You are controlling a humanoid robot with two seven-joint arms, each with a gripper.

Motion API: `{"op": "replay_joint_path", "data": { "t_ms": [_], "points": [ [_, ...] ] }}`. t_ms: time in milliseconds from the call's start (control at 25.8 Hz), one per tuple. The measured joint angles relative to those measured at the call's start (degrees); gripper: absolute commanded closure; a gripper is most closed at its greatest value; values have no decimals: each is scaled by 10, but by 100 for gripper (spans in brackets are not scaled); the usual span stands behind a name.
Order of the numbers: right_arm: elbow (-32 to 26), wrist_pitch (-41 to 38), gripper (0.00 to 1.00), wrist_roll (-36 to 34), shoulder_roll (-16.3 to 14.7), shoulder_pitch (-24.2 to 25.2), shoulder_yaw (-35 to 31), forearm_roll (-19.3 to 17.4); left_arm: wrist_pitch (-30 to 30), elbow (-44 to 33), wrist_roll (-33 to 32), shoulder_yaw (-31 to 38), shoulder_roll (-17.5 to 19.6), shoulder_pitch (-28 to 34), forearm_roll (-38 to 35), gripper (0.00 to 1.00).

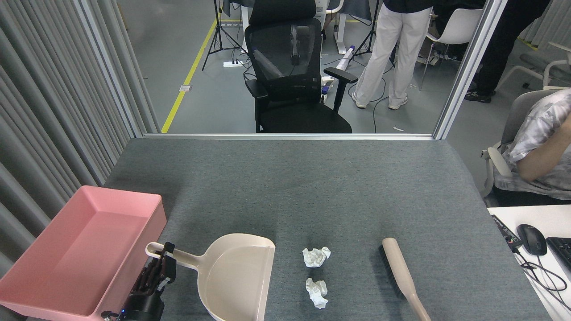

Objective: Sweep and dump garbage into bin
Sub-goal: 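Grasp the beige dustpan handle with the left gripper, then grasp the wooden-handled brush with the right gripper and lift it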

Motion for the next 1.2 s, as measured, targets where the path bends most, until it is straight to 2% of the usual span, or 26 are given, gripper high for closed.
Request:
{"op": "replay_joint_path", "data": {
  "t_ms": [155,271,348,929,1200],
  "points": [
    [11,4,16,0,3,-9,0,9,2,-1,0,0,0,1,0,55],
    [15,5,25,0,5,-12,0,12,1,-1,0,0,0,0,0,55],
    [16,5,26,0,6,-15,1,13,0,-1,0,0,0,0,0,55],
    [28,5,62,0,11,-29,14,19,-1,1,0,0,1,-1,0,54],
    [29,1,84,1,11,-29,15,19,-1,0,0,0,1,-1,0,54]
  ]
}}
